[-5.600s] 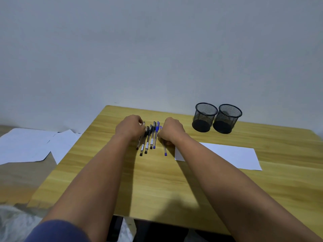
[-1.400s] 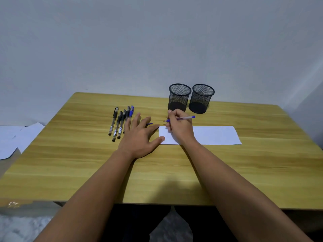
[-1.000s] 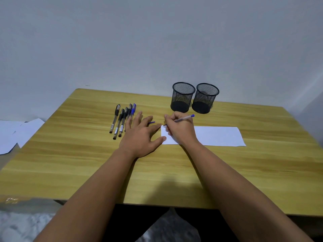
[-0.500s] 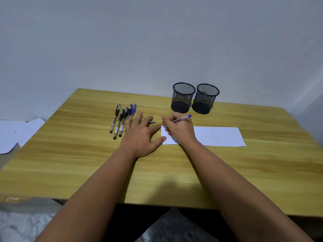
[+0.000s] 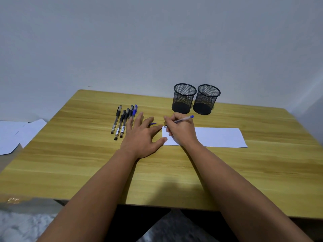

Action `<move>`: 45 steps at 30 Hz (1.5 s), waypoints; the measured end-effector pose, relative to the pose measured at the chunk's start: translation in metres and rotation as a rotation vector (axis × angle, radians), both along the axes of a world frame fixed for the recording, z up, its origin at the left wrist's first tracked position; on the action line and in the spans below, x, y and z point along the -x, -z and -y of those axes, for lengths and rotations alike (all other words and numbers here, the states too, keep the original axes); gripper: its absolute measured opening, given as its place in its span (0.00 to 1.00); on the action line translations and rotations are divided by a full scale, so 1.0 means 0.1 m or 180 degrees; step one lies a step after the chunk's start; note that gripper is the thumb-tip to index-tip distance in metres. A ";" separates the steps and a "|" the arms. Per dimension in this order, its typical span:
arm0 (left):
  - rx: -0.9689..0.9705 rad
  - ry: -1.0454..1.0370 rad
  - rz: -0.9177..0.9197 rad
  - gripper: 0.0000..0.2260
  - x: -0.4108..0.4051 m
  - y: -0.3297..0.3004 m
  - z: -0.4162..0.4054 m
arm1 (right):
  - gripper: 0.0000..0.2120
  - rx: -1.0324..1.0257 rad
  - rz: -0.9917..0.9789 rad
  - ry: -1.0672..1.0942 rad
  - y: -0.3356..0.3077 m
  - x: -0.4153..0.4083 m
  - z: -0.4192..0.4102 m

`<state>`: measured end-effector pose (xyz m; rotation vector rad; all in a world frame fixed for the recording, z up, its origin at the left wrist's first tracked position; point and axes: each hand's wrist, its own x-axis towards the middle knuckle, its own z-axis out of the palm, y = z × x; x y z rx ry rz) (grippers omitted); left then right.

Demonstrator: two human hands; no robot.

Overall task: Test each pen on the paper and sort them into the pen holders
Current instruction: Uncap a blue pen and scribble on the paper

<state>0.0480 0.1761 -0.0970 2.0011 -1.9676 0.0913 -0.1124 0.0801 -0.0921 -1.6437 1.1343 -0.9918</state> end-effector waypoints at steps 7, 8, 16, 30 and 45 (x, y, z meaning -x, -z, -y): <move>0.0061 -0.0006 -0.0044 0.29 0.00 0.03 0.01 | 0.17 0.0030 -0.0215 -0.0069 0.00 -0.01 -0.01; 0.0056 -0.0003 -0.0046 0.29 0.00 0.03 0.02 | 0.17 0.0052 -0.0233 -0.0065 0.00 -0.02 -0.01; 0.0033 -0.0009 -0.0044 0.30 -0.01 0.02 0.01 | 0.18 0.0001 -0.0112 0.0031 -0.02 -0.01 -0.03; 0.0023 -0.0009 -0.0036 0.30 0.00 0.02 0.02 | 0.17 0.0153 -0.0250 0.0271 -0.02 -0.01 -0.05; 0.0043 -0.0011 -0.0068 0.30 0.01 0.02 0.01 | 0.20 0.0219 -0.0216 0.0384 -0.05 -0.01 -0.05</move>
